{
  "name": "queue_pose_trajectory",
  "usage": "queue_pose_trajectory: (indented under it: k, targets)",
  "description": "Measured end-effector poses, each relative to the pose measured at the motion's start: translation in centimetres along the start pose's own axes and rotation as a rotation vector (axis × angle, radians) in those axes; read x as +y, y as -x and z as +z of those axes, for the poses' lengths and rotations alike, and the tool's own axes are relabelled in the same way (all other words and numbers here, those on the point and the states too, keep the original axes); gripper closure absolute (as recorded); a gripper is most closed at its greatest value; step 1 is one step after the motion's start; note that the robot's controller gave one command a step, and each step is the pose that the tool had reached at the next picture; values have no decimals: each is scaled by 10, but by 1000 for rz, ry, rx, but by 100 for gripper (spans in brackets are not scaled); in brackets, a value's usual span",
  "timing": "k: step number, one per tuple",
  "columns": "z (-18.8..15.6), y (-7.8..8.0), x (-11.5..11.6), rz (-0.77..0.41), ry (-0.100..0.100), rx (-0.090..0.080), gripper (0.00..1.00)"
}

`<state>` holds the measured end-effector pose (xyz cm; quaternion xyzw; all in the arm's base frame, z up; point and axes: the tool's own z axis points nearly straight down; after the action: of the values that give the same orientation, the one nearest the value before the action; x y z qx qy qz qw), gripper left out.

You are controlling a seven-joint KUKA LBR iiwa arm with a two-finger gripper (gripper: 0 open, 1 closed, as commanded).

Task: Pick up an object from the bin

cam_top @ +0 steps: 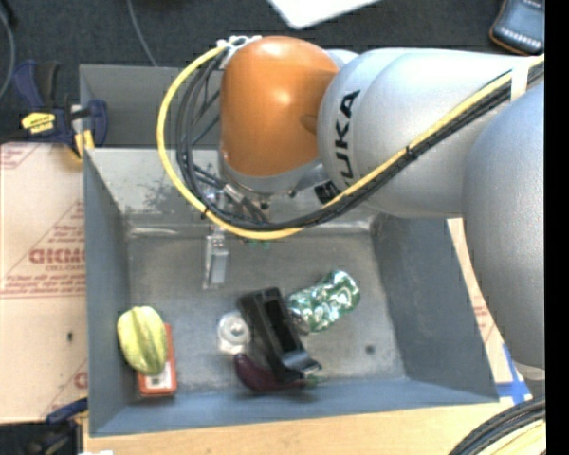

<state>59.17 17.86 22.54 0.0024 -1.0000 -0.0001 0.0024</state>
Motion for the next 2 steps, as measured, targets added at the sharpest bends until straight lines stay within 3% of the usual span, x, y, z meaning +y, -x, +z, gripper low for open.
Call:
queue_pose_trajectory:
  k: [1, 2]
  targets:
    - [-5, 1, -1, 3, 1, -6, 0]
    - [27, 15, -23, -78, 2, -13, 0]
